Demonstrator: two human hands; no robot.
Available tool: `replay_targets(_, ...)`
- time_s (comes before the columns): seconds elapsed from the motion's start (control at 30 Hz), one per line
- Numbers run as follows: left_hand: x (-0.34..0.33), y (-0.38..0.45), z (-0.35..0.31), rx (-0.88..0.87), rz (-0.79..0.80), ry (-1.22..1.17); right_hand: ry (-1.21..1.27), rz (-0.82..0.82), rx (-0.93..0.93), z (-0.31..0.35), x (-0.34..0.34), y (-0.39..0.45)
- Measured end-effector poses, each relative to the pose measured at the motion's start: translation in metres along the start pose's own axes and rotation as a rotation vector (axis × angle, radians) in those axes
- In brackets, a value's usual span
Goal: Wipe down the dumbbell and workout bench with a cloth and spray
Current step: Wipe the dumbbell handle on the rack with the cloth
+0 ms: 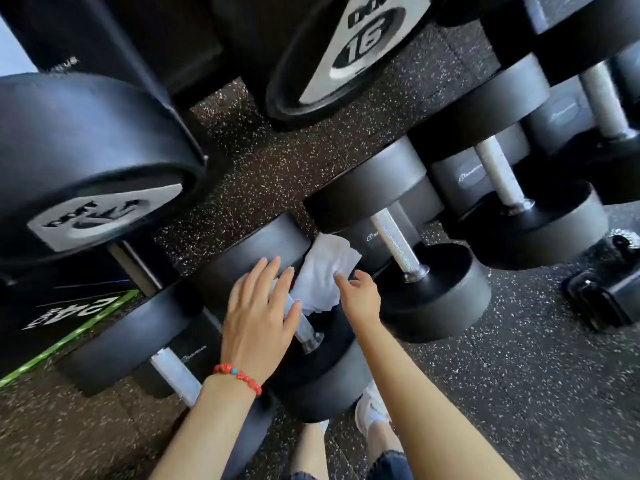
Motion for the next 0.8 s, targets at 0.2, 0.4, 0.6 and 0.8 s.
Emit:
replay_targets(0.2,-0.006,-0.002,-0.001,-0.033,-0.11,-0.001,0.142,-0.085,-0.101,-0.019,-0.03,0.041)
replay_targets(0.4,-0.005,-0.002,0.0,-0.021,-0.148,-0.016,0.219,-0.052,-0.183,-0.024,-0.043,0.057)
replay_targets(0.6,-0.004,-0.002,0.0,-0.014,-0.115,-0.025,0.343,0.025,-0.094,-0.006,-0.032,0.035)
replay_targets(0.8,0.013,-0.001,-0.007,-0.01,-0.047,-0.06,0.51,0.05,0.031,0.012,0.012,-0.033)
Point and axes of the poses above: each hand's wrist, its own y-axis towards the middle knuckle, its own x-axis out of the back of the hand, z = x × y, the point moved 9 cm from there along y, towards the middle knuckle
